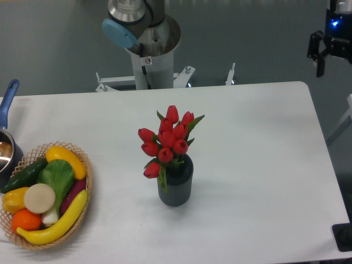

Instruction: Pick up the flowers from the vase

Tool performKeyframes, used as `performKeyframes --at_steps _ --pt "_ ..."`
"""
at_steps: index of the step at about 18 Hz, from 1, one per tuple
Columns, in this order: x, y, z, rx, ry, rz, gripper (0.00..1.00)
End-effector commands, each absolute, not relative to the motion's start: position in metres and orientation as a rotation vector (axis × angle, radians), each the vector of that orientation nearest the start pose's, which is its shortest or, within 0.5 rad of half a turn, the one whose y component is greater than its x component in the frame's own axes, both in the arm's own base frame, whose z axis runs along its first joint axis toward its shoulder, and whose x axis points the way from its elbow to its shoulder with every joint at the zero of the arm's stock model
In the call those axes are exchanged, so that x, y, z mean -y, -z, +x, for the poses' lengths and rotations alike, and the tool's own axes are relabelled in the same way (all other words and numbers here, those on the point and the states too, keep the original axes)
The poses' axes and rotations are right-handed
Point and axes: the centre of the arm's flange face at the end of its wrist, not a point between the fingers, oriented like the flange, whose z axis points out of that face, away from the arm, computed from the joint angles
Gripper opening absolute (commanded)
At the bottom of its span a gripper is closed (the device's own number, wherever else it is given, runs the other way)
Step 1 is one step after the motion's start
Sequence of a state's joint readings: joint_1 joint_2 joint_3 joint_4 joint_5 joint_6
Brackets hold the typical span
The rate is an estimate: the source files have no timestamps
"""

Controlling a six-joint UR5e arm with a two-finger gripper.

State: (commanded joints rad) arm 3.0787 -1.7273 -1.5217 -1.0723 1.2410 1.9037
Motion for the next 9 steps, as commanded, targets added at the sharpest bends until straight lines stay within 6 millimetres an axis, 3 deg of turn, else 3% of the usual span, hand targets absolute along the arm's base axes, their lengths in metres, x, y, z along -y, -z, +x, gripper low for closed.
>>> performKeyframes --at_steps 9 --pt "-0.203 -0.482 -0.560 -0.562 -0.570 -2.718 1.00"
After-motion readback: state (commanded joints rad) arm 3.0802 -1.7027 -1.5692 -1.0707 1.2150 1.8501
